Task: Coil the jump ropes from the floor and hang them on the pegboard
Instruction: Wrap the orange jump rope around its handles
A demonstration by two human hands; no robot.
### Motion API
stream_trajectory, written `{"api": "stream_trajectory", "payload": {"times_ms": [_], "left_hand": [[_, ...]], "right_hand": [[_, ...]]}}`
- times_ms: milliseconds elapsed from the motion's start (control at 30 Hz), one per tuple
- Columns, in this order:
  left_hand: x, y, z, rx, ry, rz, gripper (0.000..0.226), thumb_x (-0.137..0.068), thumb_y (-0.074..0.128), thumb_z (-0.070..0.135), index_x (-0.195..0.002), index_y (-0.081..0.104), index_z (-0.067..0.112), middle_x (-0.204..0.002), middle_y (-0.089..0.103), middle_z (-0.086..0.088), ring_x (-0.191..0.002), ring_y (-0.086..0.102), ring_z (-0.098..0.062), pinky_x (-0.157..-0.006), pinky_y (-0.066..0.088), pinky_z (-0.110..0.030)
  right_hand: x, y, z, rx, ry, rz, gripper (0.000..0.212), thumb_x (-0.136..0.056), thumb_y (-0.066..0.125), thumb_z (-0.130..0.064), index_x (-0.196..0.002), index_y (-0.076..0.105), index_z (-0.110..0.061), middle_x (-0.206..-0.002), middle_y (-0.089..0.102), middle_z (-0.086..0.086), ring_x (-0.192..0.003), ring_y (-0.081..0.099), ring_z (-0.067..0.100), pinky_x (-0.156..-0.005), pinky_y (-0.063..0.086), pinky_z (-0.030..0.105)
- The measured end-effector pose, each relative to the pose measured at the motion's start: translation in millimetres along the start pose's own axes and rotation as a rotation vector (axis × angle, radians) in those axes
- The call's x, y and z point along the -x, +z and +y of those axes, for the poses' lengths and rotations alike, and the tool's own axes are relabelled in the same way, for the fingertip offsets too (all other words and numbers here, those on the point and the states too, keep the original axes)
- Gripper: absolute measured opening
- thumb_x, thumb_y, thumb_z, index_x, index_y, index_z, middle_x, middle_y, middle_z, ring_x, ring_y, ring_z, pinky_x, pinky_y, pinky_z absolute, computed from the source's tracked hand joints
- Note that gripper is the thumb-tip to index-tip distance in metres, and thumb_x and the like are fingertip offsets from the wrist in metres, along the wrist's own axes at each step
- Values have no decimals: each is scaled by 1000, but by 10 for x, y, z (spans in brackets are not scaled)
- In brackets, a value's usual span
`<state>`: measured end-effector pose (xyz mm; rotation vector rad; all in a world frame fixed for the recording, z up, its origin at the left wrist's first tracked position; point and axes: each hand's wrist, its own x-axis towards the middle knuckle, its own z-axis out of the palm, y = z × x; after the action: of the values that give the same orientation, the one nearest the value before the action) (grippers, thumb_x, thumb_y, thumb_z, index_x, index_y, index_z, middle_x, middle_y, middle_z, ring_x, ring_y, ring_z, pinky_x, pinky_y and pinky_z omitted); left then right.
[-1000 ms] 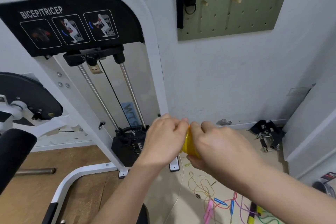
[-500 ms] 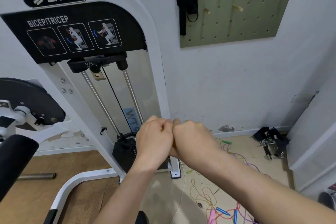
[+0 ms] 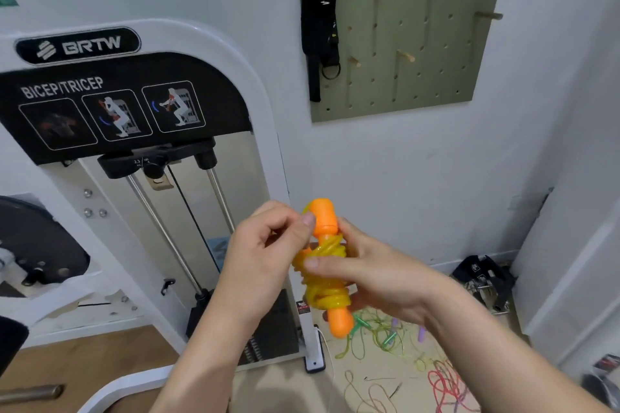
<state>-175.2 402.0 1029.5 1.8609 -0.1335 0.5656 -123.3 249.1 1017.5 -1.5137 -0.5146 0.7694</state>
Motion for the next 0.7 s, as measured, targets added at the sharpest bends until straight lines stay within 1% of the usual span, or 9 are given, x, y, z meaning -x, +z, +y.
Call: {"api": "stream_trajectory", "payload": {"times_ms": [67, 133, 233, 300, 333, 400, 500, 600, 700], "left_hand": [[-107, 7, 21, 106, 26, -47, 28, -82, 57, 43, -64, 64, 22, -71, 54, 1, -72, 53, -14, -69, 42, -24], [-211, 66, -4, 234, 14, -88, 27, -80, 62, 42, -70, 66, 18, -72, 58, -1, -73, 55, -16, -70, 44, -30], [-344, 226, -56, 416, -79, -145, 37, -69, 75, 53, -75, 70, 17, -74, 62, 1, -71, 60, -16, -67, 51, -27], [-424, 358, -71, 434, -122, -179, 32, -73, 74, 48, -78, 71, 17, -75, 63, -1, -71, 61, -16, -66, 52, -26], [-468, 431, -70, 405, -138, -189, 28, -80, 70, 42, -78, 70, 15, -73, 62, -3, -69, 60, -16, -65, 52, -26], [-585, 603, -89, 326, -199, -153, 30, -88, 61, 35, -77, 66, 8, -66, 61, -6, -62, 59, -15, -59, 50, -25], [-773, 927, -174, 345, -311, -29, 17, -86, 60, 19, -79, 65, 4, -63, 65, -8, -59, 62, -15, -55, 52, -22], [-971, 1283, -233, 493, -376, 69, 8, -84, 63, 13, -86, 65, 5, -66, 65, -11, -58, 60, -17, -53, 51, -23], [-1204, 1595, -237, 563, -373, 99, 16, -87, 61, 9, -103, 59, 12, -70, 66, -10, -59, 60, -16, -54, 50, -24]], "right_hand": [[60, -121, 6, -262, -38, -78, 46, -82, 68, -31, -126, 57, -33, -108, 67, 5, -93, 66, 27, -88, 49, 53], [39, -211, 80, -382, -94, -55, 44, -79, 69, -34, -122, 63, -27, -114, 67, 9, -98, 66, 31, -92, 48, 54], [-54, -354, 167, -562, -139, -55, 70, -58, 88, -47, -117, 67, -14, -114, 65, 15, -96, 66, 35, -82, 53, 45], [-90, -467, 171, -668, -146, -4, 84, -48, 92, -47, -119, 65, -11, -110, 67, 16, -93, 68, 36, -73, 56, 41], [-102, -539, 169, -654, -172, 75, 85, -46, 93, -44, -119, 64, -11, -104, 68, 16, -89, 69, 34, -67, 56, 38], [-107, -702, 140, -428, -251, 286, 79, -46, 89, -41, -117, 63, -18, -97, 69, 13, -81, 68, 23, -61, 54, 29], [-151, -993, 130, 78, -344, 582, 89, -45, 85, -52, -126, 51, -40, -116, 62, -6, -96, 64, 12, -77, 54, 28], [-203, -1287, 83, 292, -425, 622, 104, -47, 83, -57, -138, 32, -53, -129, 49, -16, -115, 53, 1, -91, 49, 24], [-239, -1638, 1, 172, -427, 570, 107, -49, 85, -52, -141, 29, -52, -130, 53, -14, -116, 56, 3, -94, 50, 28]]}}
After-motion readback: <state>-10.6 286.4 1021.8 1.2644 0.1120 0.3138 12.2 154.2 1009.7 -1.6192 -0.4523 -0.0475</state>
